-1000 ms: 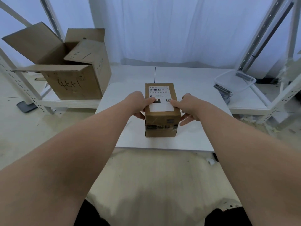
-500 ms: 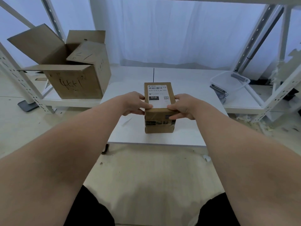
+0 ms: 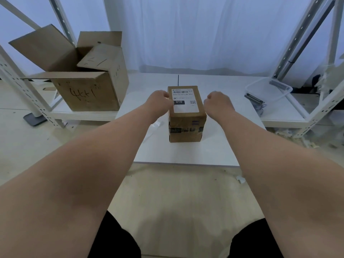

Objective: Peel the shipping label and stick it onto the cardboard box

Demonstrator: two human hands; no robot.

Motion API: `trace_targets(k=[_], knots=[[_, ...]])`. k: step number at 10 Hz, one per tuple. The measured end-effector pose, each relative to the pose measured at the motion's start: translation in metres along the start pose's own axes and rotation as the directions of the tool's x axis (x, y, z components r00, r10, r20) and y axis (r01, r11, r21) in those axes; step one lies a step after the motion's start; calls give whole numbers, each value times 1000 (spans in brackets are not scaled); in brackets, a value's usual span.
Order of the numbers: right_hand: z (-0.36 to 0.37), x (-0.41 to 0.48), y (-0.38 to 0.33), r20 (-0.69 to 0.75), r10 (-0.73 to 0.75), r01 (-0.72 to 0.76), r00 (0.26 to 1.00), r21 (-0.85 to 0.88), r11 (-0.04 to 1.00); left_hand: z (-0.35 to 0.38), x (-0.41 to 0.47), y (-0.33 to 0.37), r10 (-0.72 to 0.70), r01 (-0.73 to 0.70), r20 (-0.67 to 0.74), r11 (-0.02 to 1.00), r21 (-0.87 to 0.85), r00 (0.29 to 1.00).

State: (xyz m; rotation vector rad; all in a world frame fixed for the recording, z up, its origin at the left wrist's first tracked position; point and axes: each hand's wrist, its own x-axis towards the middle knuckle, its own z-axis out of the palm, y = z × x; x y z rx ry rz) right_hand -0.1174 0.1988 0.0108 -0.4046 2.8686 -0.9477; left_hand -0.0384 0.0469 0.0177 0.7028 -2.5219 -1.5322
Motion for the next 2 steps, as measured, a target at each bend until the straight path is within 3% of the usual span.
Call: trace_targets(k=[2], knots=[[-21, -17, -14, -74, -159, 156, 984, -52, 986, -13, -17, 5, 83, -65, -144, 990, 127, 986]])
